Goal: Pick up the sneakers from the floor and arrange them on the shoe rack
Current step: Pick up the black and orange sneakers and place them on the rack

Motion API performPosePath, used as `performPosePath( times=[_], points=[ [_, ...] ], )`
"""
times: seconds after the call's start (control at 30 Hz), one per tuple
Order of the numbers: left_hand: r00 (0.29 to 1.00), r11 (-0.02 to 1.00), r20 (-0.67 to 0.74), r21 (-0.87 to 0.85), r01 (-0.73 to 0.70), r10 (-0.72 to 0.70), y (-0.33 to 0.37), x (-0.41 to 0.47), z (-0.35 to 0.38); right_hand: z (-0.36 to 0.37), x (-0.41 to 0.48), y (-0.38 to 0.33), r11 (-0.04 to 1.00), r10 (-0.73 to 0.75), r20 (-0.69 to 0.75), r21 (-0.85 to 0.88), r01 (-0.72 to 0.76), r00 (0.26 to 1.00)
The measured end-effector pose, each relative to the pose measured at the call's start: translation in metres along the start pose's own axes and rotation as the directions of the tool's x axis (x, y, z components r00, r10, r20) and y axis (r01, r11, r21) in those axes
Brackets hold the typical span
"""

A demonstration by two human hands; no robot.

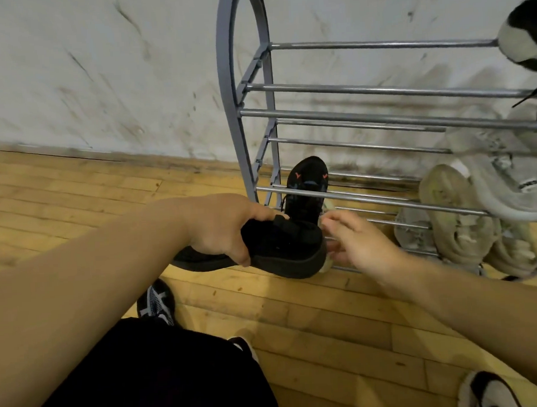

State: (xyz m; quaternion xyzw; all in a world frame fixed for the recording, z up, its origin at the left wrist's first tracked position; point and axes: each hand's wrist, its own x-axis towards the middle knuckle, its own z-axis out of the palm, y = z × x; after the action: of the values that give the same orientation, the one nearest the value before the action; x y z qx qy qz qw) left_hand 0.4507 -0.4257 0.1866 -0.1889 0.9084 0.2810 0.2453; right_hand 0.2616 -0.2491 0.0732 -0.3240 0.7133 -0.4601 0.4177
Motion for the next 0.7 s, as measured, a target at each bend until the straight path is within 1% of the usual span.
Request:
performPosePath(
  times=[0.03,0.07,0.1,0.23,0.33,0.4,0.5,0.57,0.63,0.7],
  points=[
    [1.0,1.0,-0.016,0.0,-0.005,0.005,0.004,-0.002,0.0,-0.002,-0.01,-0.013,0.988,0.002,0.076,0.154,-0.014,0.997],
    [1.0,1.0,-0.026,0.0,-0.013,0.013,0.008,-0.004,0.0,-0.004,-0.019,-0.024,0.968,-0.011,0.138,0.251,-0.024,0.99],
    [0.999,1.0,-0.028,0.005,-0.017,0.017,0.012,-0.007,0.0,-0.005,-0.026,-0.029,0.953,-0.027,0.176,0.301,-0.028,0.984],
    [0.999,0.997,-0.027,0.074,-0.018,0.02,0.027,-0.015,0.006,-0.009,-0.048,-0.035,0.931,-0.051,0.259,0.363,-0.048,0.965],
    [0.998,0.994,-0.053,0.1,-0.035,0.04,0.038,-0.02,0.012,-0.017,-0.057,-0.034,0.917,-0.055,0.341,0.389,-0.088,0.938],
    [0.996,0.995,-0.086,0.098,-0.031,0.039,0.043,-0.021,0.017,-0.026,-0.06,-0.024,0.907,-0.037,0.366,0.402,-0.123,0.93],
    [0.99,0.993,-0.138,0.119,-0.015,0.032,0.046,-0.02,0.022,-0.047,-0.062,0.009,0.901,0.03,0.32,0.401,-0.164,0.947],
    [0.993,0.991,-0.12,0.13,-0.001,0.016,0.042,-0.018,0.025,-0.064,-0.063,0.036,0.905,0.082,0.257,0.386,-0.18,0.963],
    [0.996,0.991,-0.076,0.124,0.054,-0.045,0.037,-0.017,0.027,-0.078,-0.066,0.063,0.907,0.136,0.168,0.375,-0.191,0.976],
    [0.99,0.985,-0.039,0.098,0.142,-0.139,0.031,-0.015,0.028,-0.084,-0.071,0.081,0.89,0.189,0.066,0.41,-0.2,0.98]
  ],
)
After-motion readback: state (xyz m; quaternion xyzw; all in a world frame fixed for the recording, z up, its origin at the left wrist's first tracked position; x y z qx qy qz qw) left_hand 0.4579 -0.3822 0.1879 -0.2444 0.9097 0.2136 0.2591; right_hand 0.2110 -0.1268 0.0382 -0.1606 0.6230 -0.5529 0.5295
